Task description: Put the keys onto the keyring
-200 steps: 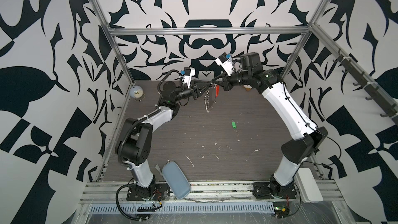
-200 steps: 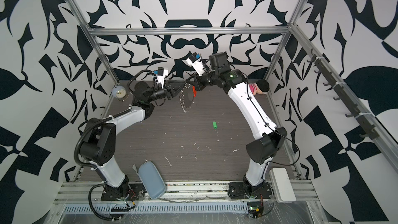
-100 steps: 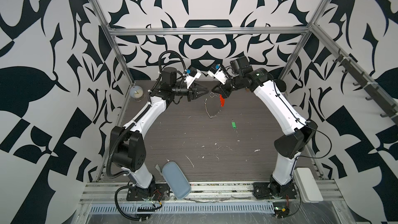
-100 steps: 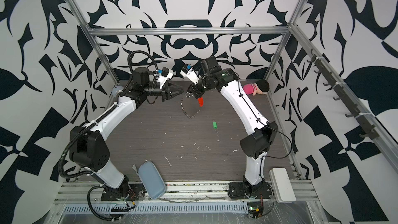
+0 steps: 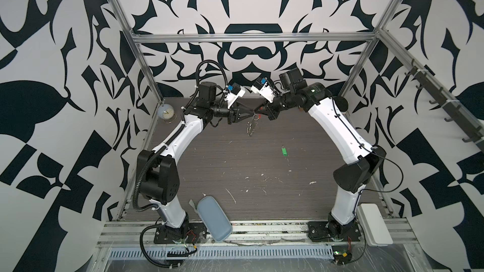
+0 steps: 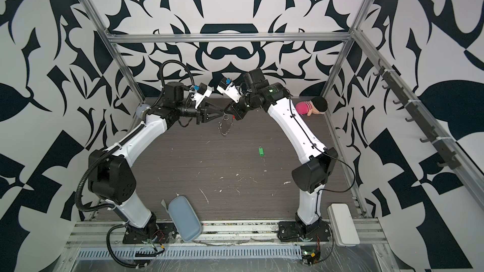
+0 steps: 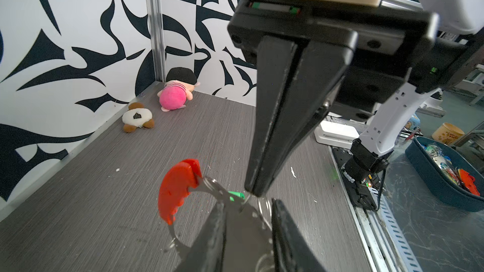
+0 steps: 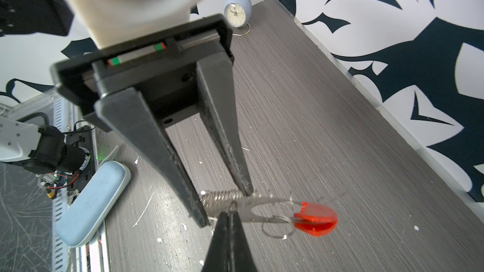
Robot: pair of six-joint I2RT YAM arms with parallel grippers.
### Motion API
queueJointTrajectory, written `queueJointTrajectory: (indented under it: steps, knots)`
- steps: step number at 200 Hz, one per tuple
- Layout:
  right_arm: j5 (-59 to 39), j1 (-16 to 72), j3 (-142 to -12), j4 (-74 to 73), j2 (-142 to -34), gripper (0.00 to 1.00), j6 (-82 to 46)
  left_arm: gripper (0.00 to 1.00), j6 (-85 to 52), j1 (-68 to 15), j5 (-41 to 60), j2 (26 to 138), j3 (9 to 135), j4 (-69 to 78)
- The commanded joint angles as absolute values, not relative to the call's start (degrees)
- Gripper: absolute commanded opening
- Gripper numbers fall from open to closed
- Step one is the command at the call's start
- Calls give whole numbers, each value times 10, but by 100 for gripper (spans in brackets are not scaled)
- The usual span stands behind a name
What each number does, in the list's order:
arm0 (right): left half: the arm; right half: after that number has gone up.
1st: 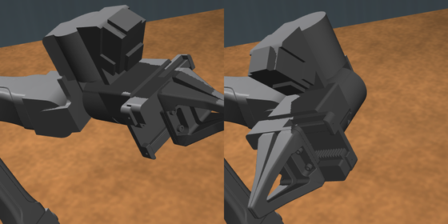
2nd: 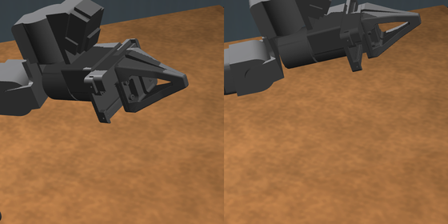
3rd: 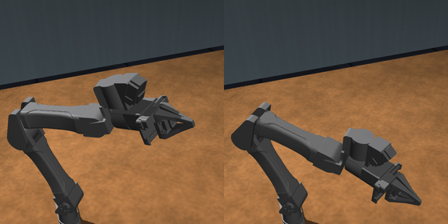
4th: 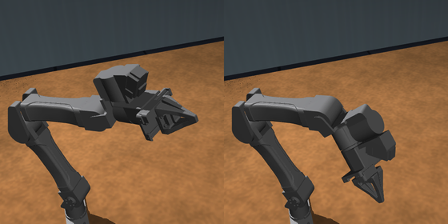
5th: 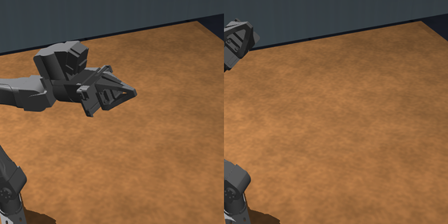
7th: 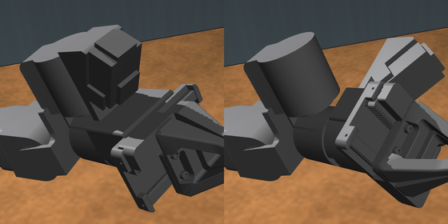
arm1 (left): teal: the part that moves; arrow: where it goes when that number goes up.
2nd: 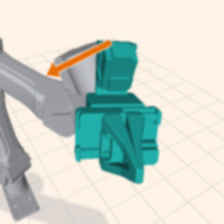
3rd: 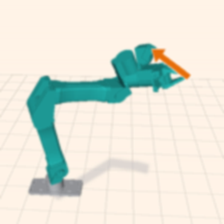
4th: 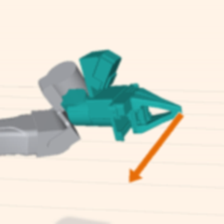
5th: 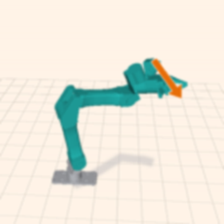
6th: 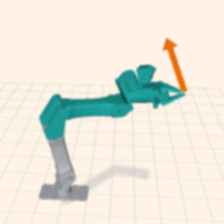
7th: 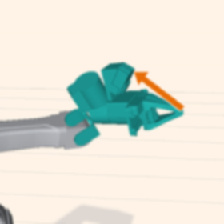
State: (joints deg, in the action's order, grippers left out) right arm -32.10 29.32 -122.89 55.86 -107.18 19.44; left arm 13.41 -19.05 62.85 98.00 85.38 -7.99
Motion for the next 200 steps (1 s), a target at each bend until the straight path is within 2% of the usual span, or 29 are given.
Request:
queueJointTrajectory:
  steps: [1, 200]
  knots:
    - [-347, 296, -1231, 535, -1036, 0, 188, 31, 140, -176, 646, 980, 867, -83]
    - [-388, 301, -1272, 520, -1064, 0, 157, 32, 83, -176, 684, 992, 854, -32]
